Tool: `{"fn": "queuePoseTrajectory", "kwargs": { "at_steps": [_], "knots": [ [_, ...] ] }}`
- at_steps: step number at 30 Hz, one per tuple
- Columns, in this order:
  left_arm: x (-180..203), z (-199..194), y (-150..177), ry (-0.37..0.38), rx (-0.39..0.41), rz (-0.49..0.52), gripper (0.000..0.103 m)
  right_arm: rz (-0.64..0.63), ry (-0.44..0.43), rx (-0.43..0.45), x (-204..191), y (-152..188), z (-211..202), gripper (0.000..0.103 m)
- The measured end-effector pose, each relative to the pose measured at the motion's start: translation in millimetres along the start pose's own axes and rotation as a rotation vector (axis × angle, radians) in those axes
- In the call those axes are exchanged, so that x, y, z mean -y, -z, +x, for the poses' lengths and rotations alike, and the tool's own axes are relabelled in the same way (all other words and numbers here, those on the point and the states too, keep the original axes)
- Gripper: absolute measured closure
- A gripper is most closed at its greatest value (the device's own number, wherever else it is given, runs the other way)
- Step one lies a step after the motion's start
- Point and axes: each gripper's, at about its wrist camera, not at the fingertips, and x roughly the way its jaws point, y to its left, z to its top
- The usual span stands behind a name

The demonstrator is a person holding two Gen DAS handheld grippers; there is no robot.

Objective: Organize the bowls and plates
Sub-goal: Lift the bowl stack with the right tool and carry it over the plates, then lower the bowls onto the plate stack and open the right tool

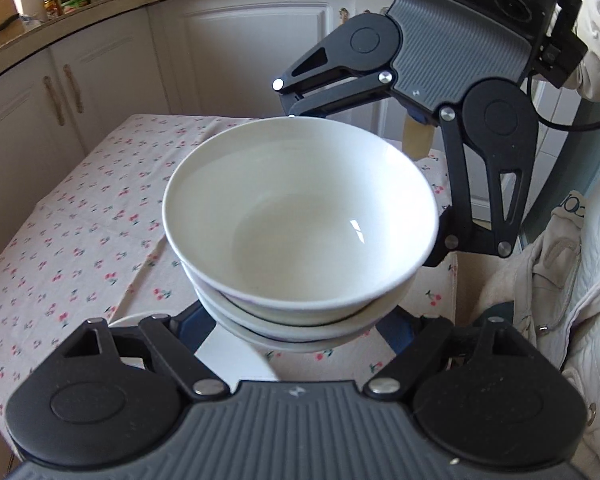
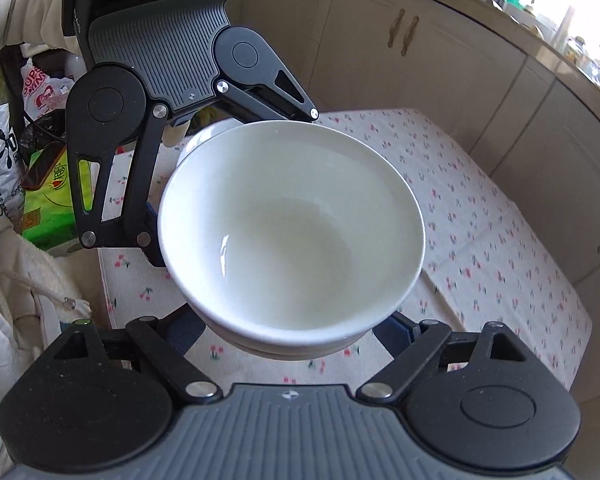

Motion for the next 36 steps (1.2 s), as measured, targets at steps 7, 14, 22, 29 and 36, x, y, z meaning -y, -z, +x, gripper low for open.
{"fn": "queuePoseTrajectory", "kwargs": {
  "at_steps": [7,14,22,29,36],
  "knots": [
    [-13.7,-24.4,24.6,-0.07,-0.006,-0.042,0.018,-0.073,-0.023,0.004,-3.8,-34.4,26.1,0.01],
    [-27.6,-40.3,47.6,-0.123,-0.014,-0.076,0.018,-0.116,-0.041,0.008,-3.7,-62.6,56.9,0.01],
    [-52.1,-31.2,69.6,-0.125,-0.029,-0.125,0.018,-0.127,-0.076,-0.019,0.8,-80.9,94.5,0.01],
    [-66.3,-27.7,79.9,-0.109,-0.023,-0.151,0.018,-0.121,-0.089,-0.041,1.8,-85.0,106.5,0.01],
    [-72.6,-25.9,84.7,-0.092,-0.008,-0.167,0.018,-0.104,-0.102,-0.049,5.2,-84.3,108.1,0.01]
  ]
}}
